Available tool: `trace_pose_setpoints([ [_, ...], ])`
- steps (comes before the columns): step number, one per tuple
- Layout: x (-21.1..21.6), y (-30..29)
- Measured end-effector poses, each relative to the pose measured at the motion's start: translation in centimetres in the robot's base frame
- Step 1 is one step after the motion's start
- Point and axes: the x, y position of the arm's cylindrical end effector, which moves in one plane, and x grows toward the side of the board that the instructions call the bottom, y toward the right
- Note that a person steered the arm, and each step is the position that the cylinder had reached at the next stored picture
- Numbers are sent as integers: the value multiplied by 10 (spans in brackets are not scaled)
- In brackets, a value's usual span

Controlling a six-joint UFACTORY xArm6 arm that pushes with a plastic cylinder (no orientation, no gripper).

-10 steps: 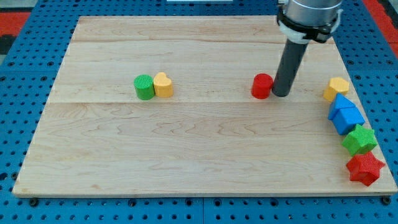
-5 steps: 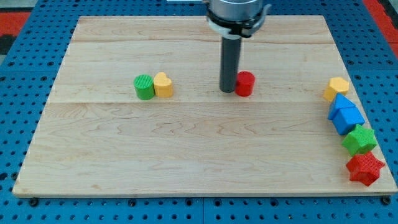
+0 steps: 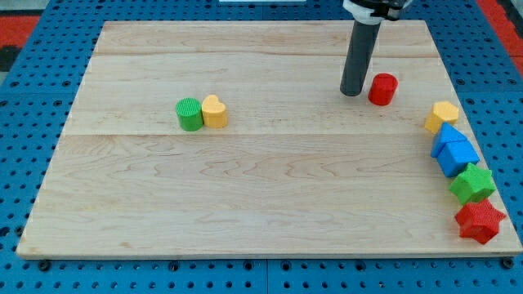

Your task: Push the red circle towards the top of the hexagon

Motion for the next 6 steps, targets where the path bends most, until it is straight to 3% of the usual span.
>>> trace_pose_setpoints([
  [2,0,-1],
  [5,-2,-57],
  [6,14,-32],
])
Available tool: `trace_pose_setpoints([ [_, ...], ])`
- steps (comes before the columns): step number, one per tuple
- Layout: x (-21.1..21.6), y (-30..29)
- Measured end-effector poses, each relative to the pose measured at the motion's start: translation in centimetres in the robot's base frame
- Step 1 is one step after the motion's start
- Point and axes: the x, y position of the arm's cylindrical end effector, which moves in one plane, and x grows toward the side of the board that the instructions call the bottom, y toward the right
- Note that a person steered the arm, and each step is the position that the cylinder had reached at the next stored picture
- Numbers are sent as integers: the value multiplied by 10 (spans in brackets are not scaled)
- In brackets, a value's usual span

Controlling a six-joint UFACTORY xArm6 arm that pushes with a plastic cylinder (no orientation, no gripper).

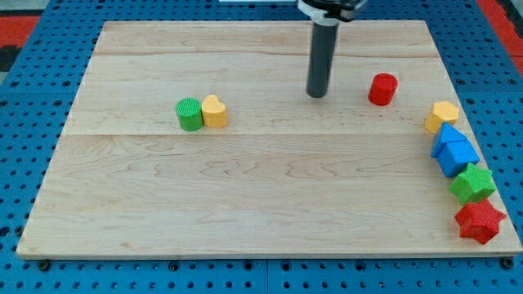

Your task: Push the red circle towards the top of the hexagon

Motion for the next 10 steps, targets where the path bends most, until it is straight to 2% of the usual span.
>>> trace_pose_setpoints([
  [1,15,34],
  [2,-22,12],
  [3,-28,49],
  [4,-6,86],
  [5,-2,105],
  [10,-3,119],
])
